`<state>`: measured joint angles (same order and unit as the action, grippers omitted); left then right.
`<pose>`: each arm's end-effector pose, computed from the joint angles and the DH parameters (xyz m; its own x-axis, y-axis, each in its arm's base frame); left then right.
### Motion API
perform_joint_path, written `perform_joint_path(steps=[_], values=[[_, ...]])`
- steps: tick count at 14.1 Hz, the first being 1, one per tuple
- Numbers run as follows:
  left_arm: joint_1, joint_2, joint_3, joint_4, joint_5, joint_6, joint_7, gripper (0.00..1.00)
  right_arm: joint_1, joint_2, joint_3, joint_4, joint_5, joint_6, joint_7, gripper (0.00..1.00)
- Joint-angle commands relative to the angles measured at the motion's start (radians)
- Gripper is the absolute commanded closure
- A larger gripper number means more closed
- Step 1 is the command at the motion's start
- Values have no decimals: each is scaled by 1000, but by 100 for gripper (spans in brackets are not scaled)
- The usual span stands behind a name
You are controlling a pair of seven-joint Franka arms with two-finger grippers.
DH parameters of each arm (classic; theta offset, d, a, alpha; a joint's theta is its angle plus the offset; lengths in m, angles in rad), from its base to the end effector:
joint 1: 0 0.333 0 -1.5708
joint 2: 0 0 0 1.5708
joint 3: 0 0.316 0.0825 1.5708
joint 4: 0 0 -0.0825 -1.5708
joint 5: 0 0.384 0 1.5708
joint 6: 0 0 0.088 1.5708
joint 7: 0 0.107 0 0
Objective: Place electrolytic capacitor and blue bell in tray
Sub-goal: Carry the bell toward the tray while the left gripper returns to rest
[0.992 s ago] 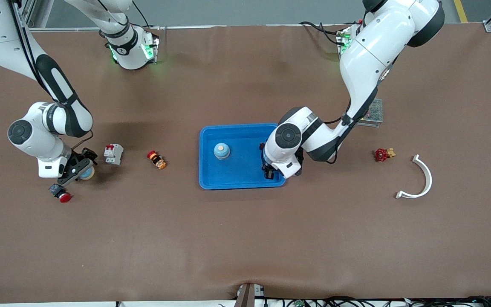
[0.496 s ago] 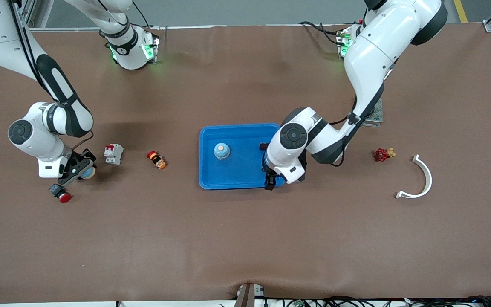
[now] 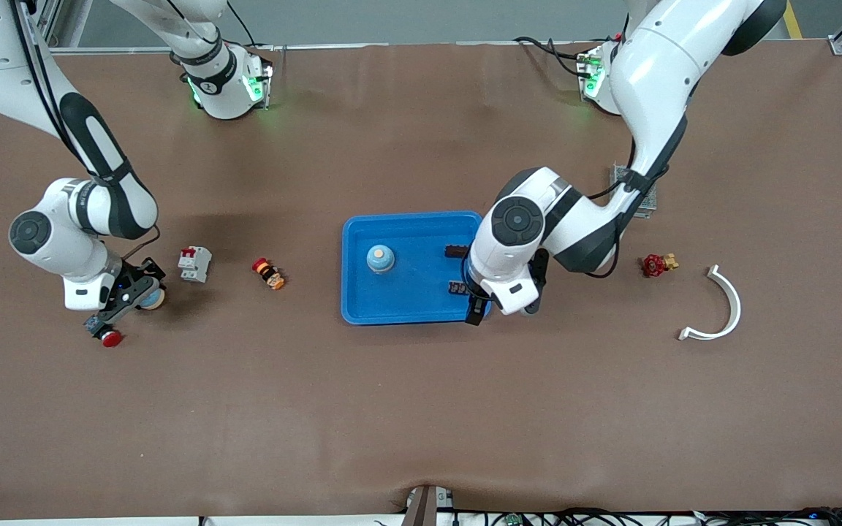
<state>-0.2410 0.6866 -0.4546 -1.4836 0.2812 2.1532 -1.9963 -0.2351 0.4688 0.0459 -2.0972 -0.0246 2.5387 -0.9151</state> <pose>0.5929 -0.4034 0.3045 0.3158 0.9469 -0.0603 0.9487 -0.3141 0.0366 0.5694 -0.1087 0.1913 0.7372 0.6756 -0.0104 0.6752 -0.7372 -0.0255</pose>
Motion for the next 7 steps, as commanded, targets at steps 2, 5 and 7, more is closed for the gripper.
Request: perform_joint_path(steps=[2, 5, 7], values=[[48, -93, -3, -12, -7, -110, 227, 0, 11, -18, 20, 265, 78, -376, 53, 53], [78, -146, 2, -14, -5, -177, 382, 0, 83, -18, 20, 411, 78, -530, 223, 53], [100, -188, 4, -14, -10, -228, 494, 0, 147, -18, 20, 474, 80, -575, 361, 53]])
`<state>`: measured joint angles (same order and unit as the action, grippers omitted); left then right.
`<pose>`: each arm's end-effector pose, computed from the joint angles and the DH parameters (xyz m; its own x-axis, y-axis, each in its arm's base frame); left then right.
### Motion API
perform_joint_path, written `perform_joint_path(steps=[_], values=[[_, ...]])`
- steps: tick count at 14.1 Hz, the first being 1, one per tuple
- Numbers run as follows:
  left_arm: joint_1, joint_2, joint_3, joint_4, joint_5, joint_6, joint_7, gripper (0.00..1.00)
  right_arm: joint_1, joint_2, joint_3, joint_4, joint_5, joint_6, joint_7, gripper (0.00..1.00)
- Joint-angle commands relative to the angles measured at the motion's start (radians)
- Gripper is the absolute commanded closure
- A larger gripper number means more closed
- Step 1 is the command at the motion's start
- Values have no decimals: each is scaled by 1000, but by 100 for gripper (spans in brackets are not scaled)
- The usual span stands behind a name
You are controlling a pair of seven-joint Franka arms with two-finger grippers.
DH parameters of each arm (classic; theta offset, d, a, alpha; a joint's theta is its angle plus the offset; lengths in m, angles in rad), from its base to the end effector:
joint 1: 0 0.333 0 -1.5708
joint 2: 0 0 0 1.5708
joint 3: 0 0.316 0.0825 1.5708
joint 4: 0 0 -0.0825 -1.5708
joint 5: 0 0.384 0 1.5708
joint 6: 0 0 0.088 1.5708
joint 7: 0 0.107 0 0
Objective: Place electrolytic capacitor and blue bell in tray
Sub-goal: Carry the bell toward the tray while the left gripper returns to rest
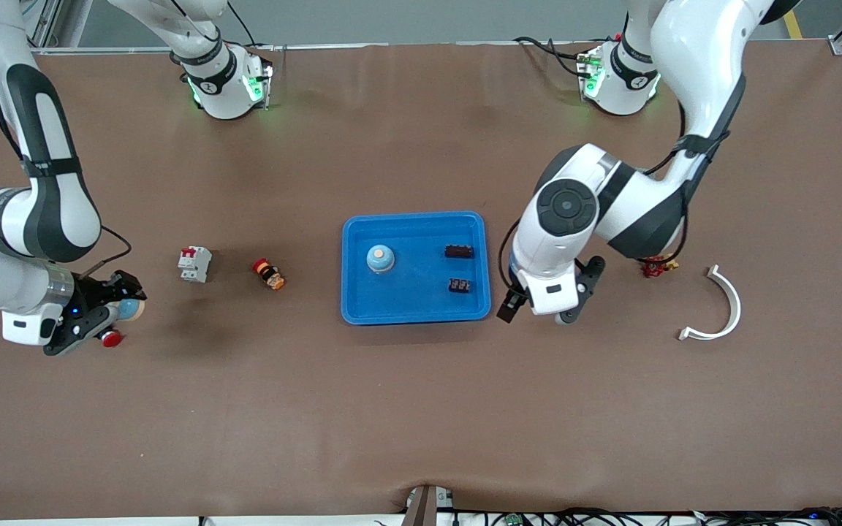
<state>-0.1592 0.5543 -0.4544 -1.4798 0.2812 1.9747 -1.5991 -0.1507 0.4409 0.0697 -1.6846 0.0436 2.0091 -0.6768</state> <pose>0.6091 -0.3419 0.3778 0.5947 0.8036 0.0250 0.8038 -0.5949 -0.0002 0.6521 -0.0548 0.3357 0.8392 0.5416 -0.0487 0.5329 -0.8369 -0.1247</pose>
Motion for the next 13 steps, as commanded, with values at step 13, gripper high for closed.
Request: perform_joint_path(steps=[13], values=[[266, -260, 2, -20, -11, -287, 711, 0, 499, 22, -1, 149, 140, -54, 1035, 54]])
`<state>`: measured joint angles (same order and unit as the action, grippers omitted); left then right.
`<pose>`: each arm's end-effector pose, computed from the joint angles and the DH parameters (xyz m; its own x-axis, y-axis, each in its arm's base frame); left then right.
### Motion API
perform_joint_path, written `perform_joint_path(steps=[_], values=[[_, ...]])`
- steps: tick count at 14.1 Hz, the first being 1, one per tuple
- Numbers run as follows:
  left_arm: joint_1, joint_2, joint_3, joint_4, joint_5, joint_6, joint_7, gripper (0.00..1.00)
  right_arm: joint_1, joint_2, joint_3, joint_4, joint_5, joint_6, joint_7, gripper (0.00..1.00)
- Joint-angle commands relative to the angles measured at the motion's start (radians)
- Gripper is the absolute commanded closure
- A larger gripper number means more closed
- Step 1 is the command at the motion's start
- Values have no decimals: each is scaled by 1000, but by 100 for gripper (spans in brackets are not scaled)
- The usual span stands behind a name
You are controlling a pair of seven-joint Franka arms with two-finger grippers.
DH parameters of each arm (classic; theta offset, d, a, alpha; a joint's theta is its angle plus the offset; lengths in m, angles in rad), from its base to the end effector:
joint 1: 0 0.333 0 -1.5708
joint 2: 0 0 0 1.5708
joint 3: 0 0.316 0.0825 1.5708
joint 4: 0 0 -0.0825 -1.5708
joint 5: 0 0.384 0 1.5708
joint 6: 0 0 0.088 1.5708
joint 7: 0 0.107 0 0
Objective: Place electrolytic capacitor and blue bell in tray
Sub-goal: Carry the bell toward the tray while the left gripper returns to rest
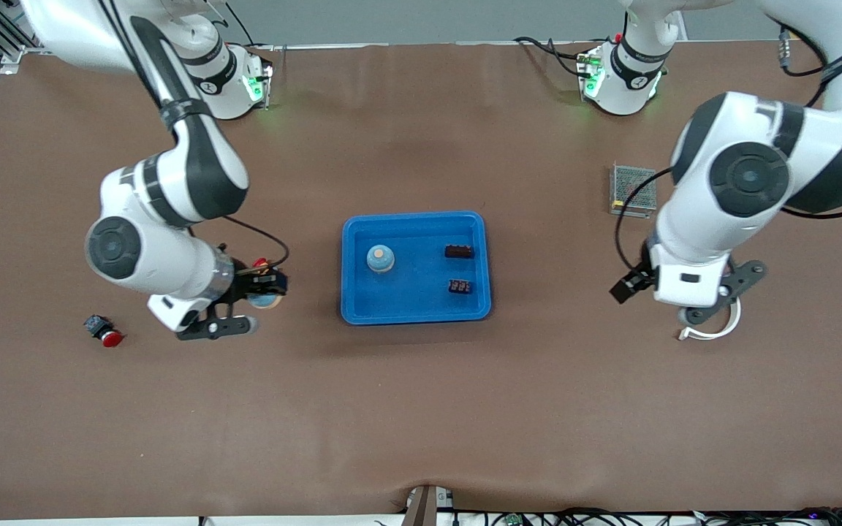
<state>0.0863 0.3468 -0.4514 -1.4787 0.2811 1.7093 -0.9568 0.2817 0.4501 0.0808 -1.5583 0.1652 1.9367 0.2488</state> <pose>0.6276 -0.1705 0.4878 0.8486 0.5262 0.0549 0.5283 -0.8375 -0.1394 0.6297 0.2432 0.3827 0.9915 0.0514 -0.1196 0.0320 -0.9868 -0.1590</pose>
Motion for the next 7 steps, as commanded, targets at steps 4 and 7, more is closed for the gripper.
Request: perform_joint_path(steps=[4, 7], values=[[65, -92, -3, -19, 0, -68, 195, 0, 175, 77, -15, 79, 7, 73, 289, 54], [79, -132, -1, -17, -13, -69, 291, 0, 240, 140, -16, 115, -13, 125, 400, 54]])
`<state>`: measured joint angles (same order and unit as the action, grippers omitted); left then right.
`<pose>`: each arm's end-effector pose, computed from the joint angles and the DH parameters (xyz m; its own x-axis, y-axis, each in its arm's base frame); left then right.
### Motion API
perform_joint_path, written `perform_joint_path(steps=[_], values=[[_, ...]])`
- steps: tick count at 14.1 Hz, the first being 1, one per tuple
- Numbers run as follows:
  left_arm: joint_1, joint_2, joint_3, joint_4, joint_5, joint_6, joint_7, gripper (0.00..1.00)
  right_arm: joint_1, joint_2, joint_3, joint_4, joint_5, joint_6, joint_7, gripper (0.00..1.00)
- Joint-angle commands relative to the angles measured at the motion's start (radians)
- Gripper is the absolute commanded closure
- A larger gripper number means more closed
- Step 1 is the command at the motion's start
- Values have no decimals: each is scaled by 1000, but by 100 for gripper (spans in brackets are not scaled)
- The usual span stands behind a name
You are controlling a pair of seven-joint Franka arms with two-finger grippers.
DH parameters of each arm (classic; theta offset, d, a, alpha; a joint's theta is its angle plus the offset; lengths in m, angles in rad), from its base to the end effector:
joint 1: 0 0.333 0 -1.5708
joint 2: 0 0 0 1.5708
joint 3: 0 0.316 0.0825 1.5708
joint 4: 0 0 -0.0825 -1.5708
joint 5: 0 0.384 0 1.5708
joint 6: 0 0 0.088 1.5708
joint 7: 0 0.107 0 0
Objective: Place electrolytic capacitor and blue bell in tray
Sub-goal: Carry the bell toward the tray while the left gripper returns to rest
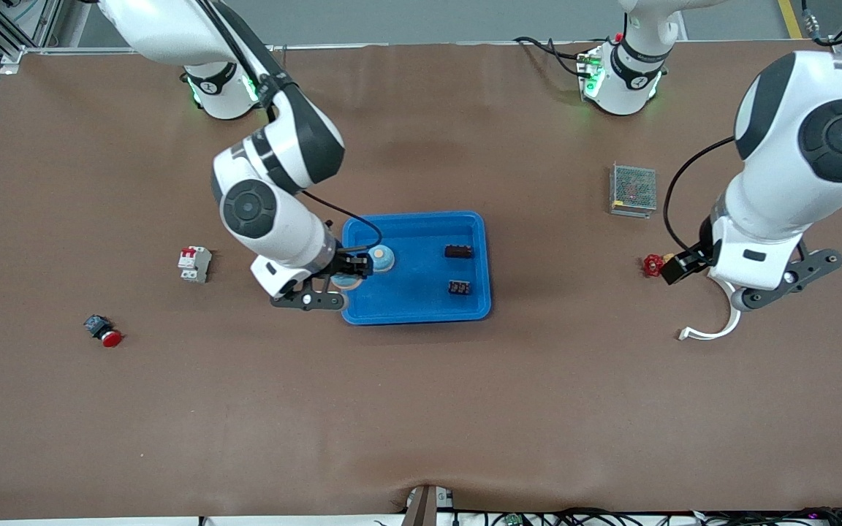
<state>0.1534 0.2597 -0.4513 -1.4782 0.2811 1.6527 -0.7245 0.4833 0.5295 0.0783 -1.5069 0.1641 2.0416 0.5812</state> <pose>0.6165 -0.1276 0.5358 0.9192 0.3884 0.0643 0.3937 -0.9045 -0.1638 0.5921 0.3731 0.3608 0.9900 -0.0959 -0.1031 -0.1111 -0.9819 -0.1536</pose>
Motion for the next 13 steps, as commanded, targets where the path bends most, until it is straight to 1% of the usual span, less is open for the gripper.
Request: perform_joint_path(steps=[1, 3, 4, 5, 6, 7, 8, 9, 11, 13], values=[[14, -60, -1, -17, -16, -13, 79, 0, 53, 73, -17, 63, -37, 47, 87, 54], [17, -89, 0, -17, -26, -14, 112, 0, 58, 107, -15, 63, -99, 86, 106, 54], [9, -114, 14, -22, -42, -16, 122, 0, 60, 124, -15, 60, -113, 118, 106, 54], [-6, -128, 48, -24, -60, -21, 138, 0, 60, 138, -15, 54, -115, 149, 106, 54], [-43, -138, 92, -25, -83, -25, 178, 0, 61, 150, -15, 51, -114, 160, 106, 54], [-90, -161, 155, -33, -101, -28, 216, 0, 75, 161, -15, 50, -113, 166, 106, 54], [-119, -175, 198, -34, -124, -33, 252, 0, 90, 174, -17, 50, -113, 172, 108, 54], [-127, -189, 222, -34, -150, -46, 295, 0, 90, 185, -17, 50, -113, 190, 108, 54], [-129, -217, 247, -43, -168, -65, 379, 0, 97, 208, -17, 40, -113, 229, 108, 54], [-129, -256, 279, -76, -207, -65, 457, 0, 115, 224, -17, 40, -115, 238, 127, 54]])
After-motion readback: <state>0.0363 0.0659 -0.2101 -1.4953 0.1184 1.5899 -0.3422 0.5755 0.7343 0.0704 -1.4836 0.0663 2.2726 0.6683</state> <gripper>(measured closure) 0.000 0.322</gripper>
